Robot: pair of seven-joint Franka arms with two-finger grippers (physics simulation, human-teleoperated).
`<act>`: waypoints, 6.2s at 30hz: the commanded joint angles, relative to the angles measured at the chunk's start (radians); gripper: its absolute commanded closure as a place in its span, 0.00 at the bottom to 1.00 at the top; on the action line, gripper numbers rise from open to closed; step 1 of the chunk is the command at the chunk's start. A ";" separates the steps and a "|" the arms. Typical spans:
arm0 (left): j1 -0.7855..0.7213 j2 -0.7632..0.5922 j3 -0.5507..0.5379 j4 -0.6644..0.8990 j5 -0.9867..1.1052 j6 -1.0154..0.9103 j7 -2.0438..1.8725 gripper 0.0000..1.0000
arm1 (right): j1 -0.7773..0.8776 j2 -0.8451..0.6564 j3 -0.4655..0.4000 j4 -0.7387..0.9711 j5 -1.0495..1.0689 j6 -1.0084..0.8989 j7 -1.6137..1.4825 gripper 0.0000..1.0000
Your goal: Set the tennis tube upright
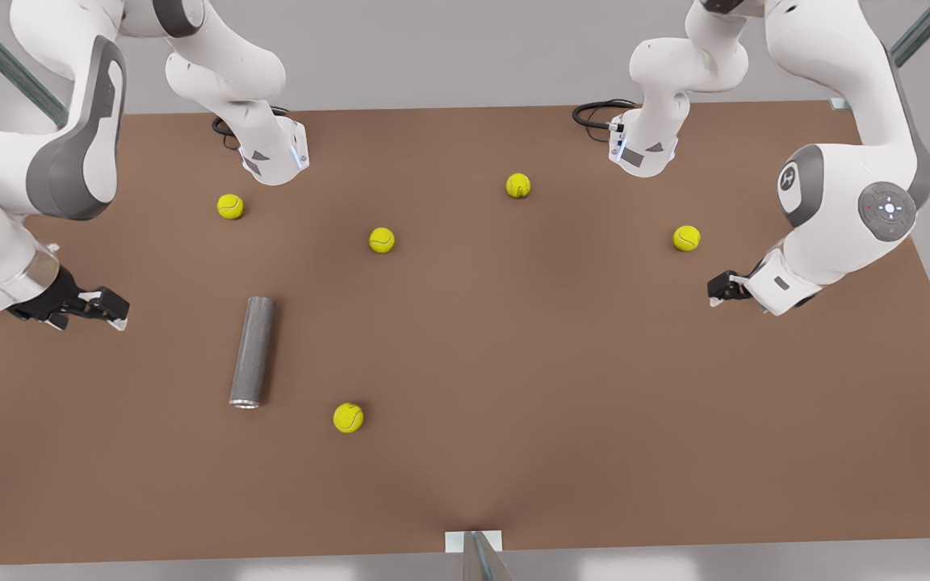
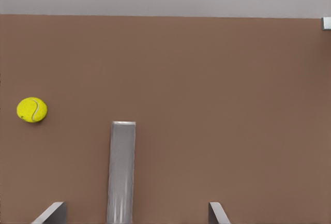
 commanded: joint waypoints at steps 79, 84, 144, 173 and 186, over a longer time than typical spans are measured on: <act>0.003 -0.018 -0.098 -0.011 0.049 -0.008 -0.203 0.00 | 0.055 0.337 0.055 -0.620 -0.009 0.681 0.344 0.29; 0.003 -0.018 -0.098 -0.011 0.049 -0.011 -0.206 0.00 | 0.055 0.336 0.057 -0.618 -0.009 0.676 0.344 0.33; 0.003 -0.023 -0.129 -0.012 0.072 -0.021 -0.241 0.00 | 0.437 0.728 0.273 0.385 -0.099 0.271 -0.075 0.37; -0.014 0.451 -0.279 0.215 -0.595 0.291 -0.296 0.00 | 0.527 0.837 0.274 0.482 -0.234 0.219 -0.727 0.37; -0.016 0.449 -0.285 0.215 -0.593 0.292 -0.298 0.00 | 0.613 0.917 0.261 0.514 -0.279 0.265 -0.666 0.37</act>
